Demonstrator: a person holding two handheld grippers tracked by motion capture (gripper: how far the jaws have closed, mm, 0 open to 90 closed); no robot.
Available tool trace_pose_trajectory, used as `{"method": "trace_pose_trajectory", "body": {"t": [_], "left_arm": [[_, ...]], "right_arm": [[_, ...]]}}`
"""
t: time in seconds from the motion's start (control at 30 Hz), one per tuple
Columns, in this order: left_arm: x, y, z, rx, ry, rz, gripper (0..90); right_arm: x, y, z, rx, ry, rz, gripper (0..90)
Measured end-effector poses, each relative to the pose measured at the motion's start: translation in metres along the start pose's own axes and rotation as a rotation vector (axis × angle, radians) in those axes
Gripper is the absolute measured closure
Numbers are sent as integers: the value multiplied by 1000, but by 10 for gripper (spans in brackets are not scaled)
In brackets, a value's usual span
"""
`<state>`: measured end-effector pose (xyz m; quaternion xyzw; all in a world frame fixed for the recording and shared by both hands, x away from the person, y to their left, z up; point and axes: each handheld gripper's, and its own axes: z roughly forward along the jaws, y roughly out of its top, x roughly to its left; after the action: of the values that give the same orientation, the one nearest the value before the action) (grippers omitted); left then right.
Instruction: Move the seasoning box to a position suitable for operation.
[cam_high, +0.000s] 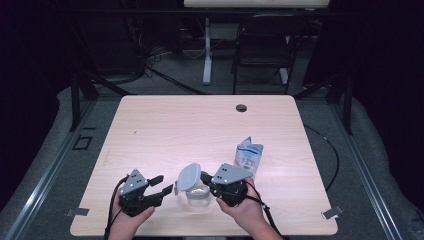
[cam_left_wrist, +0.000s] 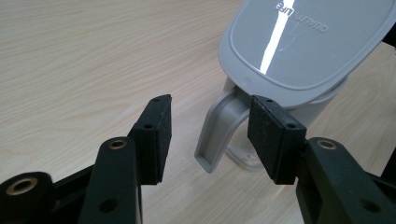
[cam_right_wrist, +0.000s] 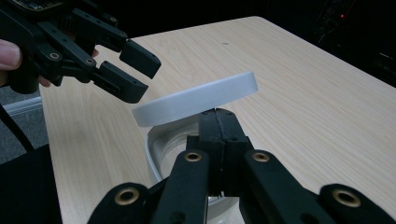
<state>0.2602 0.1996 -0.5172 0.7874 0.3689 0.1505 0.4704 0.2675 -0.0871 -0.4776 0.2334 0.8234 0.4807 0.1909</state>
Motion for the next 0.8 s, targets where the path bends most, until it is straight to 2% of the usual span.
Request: {"method": "trace_pose_trajectory", "body": {"t": [0.8], "left_arm": [[-2, 3, 0, -14, 0, 7, 519]], "right_arm": [[5, 11, 3, -7, 12, -18, 900]]}}
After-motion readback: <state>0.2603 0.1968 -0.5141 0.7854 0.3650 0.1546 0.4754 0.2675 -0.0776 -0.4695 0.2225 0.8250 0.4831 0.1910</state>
